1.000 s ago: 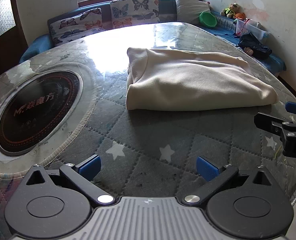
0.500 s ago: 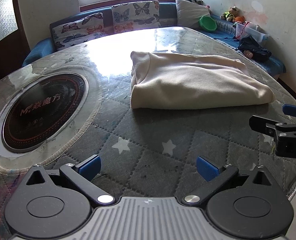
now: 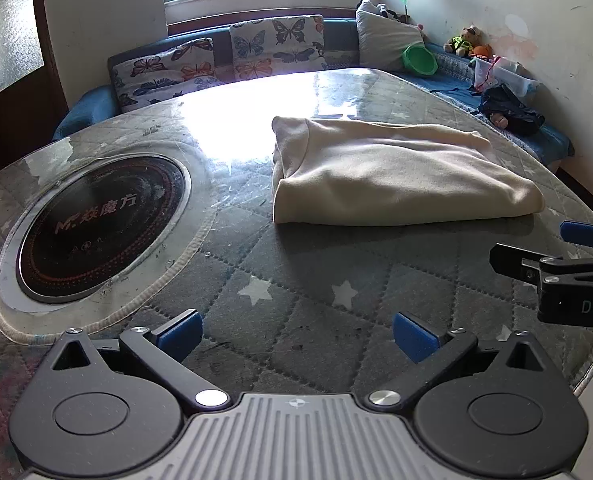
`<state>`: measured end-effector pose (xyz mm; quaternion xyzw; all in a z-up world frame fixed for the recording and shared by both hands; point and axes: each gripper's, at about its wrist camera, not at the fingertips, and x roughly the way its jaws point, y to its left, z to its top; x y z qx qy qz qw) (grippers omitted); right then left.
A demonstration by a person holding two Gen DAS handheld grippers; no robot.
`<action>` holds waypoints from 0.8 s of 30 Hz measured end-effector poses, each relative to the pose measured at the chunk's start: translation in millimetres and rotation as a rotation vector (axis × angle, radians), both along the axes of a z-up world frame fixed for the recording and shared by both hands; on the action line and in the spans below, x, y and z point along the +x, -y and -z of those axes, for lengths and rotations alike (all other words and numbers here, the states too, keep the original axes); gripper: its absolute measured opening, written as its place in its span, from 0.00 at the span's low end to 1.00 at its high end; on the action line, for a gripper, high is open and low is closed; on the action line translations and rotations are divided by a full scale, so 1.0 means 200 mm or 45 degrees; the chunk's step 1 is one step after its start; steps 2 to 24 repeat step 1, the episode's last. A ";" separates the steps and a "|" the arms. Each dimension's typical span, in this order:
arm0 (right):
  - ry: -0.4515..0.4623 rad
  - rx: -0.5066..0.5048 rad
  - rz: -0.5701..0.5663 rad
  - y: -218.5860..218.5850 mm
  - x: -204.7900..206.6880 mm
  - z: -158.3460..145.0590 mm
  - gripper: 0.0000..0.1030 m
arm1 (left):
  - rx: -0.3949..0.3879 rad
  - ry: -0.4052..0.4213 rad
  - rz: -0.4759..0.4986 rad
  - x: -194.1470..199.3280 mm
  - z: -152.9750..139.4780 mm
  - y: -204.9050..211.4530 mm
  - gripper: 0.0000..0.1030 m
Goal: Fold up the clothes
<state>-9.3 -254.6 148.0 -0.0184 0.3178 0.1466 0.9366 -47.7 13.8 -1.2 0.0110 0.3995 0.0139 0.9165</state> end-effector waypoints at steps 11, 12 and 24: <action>0.000 0.004 0.000 0.00 0.00 0.00 1.00 | 0.002 0.001 -0.001 0.00 0.00 0.00 1.00; 0.000 0.004 0.000 0.00 0.00 0.00 1.00 | 0.002 0.001 -0.001 0.00 0.00 0.00 1.00; 0.000 0.004 0.000 0.00 0.00 0.00 1.00 | 0.002 0.001 -0.001 0.00 0.00 0.00 1.00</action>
